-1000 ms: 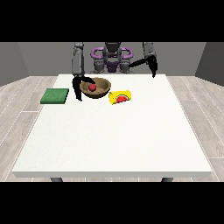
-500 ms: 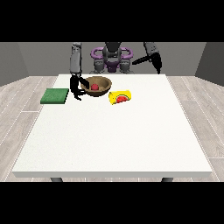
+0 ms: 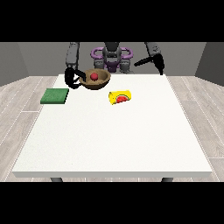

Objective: Pick the cup and pour the ball into the bowl, then pick the bowl and place it on the pad

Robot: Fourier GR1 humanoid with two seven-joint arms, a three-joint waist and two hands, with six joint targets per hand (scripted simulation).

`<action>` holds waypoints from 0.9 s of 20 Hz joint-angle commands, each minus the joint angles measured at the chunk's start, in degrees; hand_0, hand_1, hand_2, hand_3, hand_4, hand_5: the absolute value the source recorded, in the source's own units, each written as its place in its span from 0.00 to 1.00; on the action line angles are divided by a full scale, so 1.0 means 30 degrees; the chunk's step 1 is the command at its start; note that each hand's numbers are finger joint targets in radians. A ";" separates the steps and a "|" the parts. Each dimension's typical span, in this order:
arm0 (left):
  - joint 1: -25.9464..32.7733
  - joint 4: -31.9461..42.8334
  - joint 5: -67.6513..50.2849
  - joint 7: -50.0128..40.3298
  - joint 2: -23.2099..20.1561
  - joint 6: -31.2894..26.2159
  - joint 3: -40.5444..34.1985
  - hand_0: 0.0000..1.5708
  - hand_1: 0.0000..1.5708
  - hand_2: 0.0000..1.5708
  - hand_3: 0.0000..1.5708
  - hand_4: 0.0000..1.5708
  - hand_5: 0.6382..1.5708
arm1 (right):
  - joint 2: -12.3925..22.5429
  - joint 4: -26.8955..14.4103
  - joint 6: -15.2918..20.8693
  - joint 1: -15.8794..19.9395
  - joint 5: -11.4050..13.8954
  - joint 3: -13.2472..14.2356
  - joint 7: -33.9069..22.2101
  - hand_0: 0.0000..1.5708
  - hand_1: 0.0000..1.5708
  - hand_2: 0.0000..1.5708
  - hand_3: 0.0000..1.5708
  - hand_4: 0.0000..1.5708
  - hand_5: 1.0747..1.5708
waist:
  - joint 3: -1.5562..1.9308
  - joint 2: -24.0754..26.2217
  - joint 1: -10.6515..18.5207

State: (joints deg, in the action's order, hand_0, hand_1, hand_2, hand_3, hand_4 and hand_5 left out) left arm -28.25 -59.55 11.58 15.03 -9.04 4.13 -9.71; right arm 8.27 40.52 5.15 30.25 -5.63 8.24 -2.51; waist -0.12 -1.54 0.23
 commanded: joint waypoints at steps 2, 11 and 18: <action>0.0392 0.0582 -0.0098 0.0867 -0.0096 0.0284 -0.0209 0.00 0.00 0.00 0.00 0.00 1.00 | 0.1747 0.1004 -0.1536 0.0872 -0.1070 0.0766 -0.2568 1.00 1.00 1.00 1.00 0.68 0.96 | 0.0035 -0.0058 -0.0672; 0.0473 0.0545 0.0111 0.2120 0.0357 0.1025 0.0201 0.00 0.00 0.00 0.00 0.00 0.99 | 0.5134 0.0901 -0.3960 0.0879 -0.2373 0.2618 -0.2018 1.00 1.00 1.00 1.00 0.68 0.98 | 0.0037 -0.1588 -0.0349; -0.1533 -0.2004 0.0866 0.1960 0.1048 0.2102 0.1262 0.00 0.00 0.00 0.00 0.00 0.99 | 0.7847 -0.2317 -0.6507 0.1684 -0.4582 0.5772 0.0937 1.00 1.00 1.00 1.00 0.67 0.98 | 0.0067 -0.5433 0.1097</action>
State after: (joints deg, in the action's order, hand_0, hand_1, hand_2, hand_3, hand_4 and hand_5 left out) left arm -29.36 -62.55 13.12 20.98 -6.41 8.84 -7.08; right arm 28.61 37.29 -11.77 33.44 -16.96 21.96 -3.14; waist 0.04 -12.33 1.70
